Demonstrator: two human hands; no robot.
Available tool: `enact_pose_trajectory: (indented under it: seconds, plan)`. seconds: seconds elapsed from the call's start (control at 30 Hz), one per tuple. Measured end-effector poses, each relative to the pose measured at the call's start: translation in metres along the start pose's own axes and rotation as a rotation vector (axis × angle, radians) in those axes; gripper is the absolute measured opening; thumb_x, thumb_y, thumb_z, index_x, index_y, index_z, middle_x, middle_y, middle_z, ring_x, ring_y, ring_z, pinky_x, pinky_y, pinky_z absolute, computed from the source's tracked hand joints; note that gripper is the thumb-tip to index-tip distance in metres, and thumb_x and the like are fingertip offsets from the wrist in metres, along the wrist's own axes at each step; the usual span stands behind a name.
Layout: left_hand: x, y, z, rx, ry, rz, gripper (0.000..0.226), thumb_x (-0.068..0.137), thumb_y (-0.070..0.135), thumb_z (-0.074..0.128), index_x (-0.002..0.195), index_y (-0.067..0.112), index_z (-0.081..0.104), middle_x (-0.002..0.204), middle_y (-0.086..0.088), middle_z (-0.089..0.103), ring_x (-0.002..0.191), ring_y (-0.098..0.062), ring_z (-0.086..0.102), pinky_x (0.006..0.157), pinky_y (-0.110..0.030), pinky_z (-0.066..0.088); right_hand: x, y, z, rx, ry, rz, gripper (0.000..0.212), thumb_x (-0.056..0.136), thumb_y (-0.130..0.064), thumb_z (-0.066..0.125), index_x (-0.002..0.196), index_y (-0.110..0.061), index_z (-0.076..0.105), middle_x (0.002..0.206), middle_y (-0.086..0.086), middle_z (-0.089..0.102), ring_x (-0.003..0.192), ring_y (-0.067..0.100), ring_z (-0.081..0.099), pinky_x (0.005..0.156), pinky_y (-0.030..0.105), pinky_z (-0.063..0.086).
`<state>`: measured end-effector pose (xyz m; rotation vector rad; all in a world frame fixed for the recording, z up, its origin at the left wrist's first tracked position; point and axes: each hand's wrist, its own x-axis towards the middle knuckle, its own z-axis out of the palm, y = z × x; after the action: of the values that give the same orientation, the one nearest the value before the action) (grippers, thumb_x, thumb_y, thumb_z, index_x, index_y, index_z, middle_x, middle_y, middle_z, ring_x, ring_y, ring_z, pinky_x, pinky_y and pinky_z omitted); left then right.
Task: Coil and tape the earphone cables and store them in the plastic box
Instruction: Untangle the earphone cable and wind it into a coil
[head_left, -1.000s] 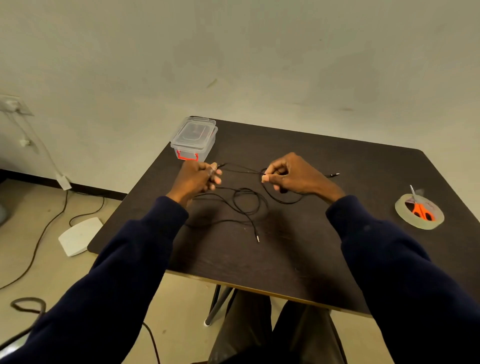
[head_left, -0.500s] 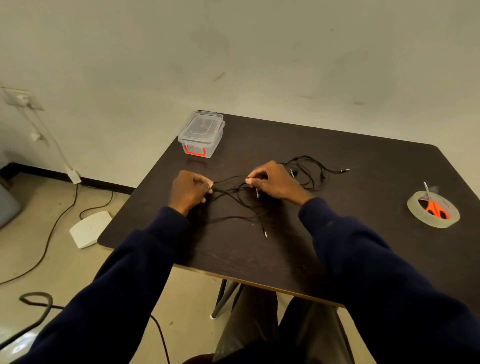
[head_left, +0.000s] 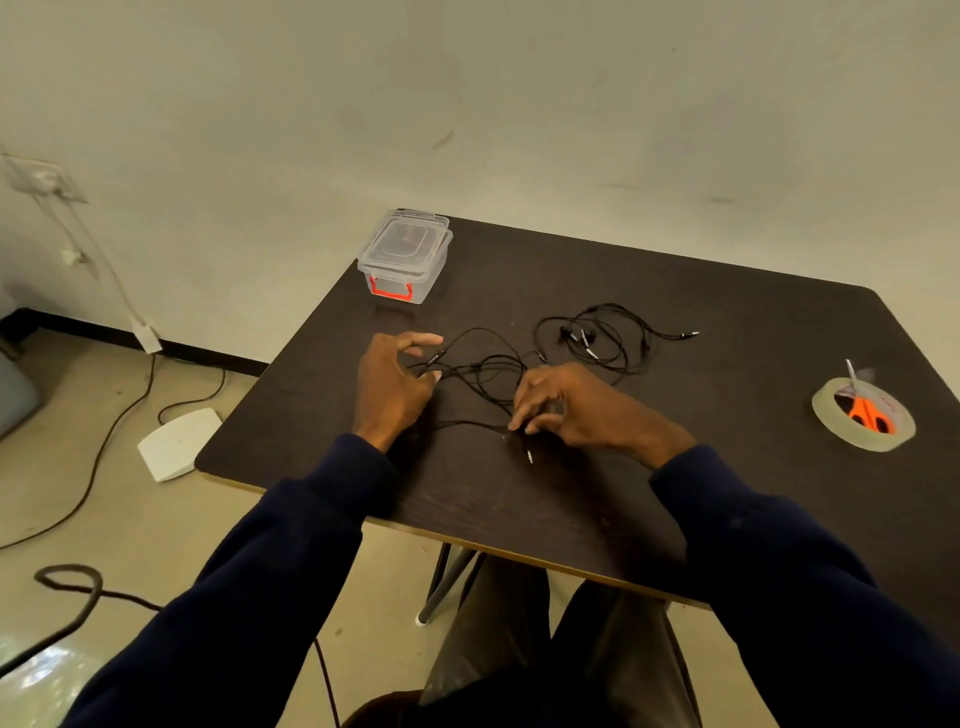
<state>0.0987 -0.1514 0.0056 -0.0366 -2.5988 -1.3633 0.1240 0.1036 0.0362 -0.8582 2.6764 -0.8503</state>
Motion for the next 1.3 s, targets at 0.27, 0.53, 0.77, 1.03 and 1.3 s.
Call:
enact_pose_trajectory:
  seconds: [0.27,0.53,0.77,1.03,1.3]
  plan:
    - [-0.016,0.015,-0.004,-0.114,-0.133,-0.045,0.055,0.082,-0.012,0.07,0.119,0.026,0.059,0.125,-0.003,0.047,0.099,-0.015,0.06,0.074,-0.018,0.055,-0.016,0.006,0.015,-0.133,0.124,-0.038,0.01,0.087,-0.025,0.079,0.095,-0.032,0.081,0.111,-0.014,0.056,0.108,0.007,0.047,0.093,0.033,0.048]
    - [-0.043,0.06,0.013,-0.248,-0.298,0.036,0.024,0.1,0.032,0.064,0.094,0.012,0.077,0.081,0.002,0.076,0.072,-0.007,0.07,0.064,-0.019,0.055,-0.035,-0.009,0.013,-0.048,0.359,-0.051,0.012,0.094,-0.016,0.072,0.099,-0.026,0.069,0.109,-0.015,0.062,0.11,0.009,0.053,0.095,0.037,0.044]
    - [-0.028,0.107,0.013,-0.468,-0.675,-0.136,0.032,0.098,0.03,0.067,0.087,0.002,0.078,0.07,-0.008,0.075,0.055,-0.01,0.066,0.052,-0.017,0.052,-0.045,-0.028,-0.032,0.29,0.427,-0.002,0.008,0.093,-0.007,0.072,0.1,-0.009,0.074,0.083,0.01,0.075,0.077,0.026,0.074,0.077,0.037,0.063]
    - [-0.01,0.119,0.005,-0.967,-0.837,-0.451,0.02,0.099,0.025,0.061,0.091,0.009,0.069,0.085,-0.009,0.077,0.067,-0.014,0.072,0.059,-0.02,0.059,-0.062,-0.004,-0.054,0.575,0.563,0.04,0.016,0.09,-0.022,0.075,0.095,-0.007,0.078,0.072,0.009,0.068,0.059,0.025,0.053,0.049,0.026,0.045]
    - [-0.016,0.117,0.018,-0.931,-1.153,-0.357,0.05,0.111,0.032,0.035,0.141,-0.003,0.053,0.142,-0.027,0.057,0.135,-0.04,0.055,0.114,-0.047,0.043,-0.051,-0.003,-0.061,0.251,0.641,-0.035,0.01,0.093,-0.014,0.074,0.098,-0.008,0.081,0.09,0.004,0.076,0.081,0.021,0.073,0.075,0.036,0.059]
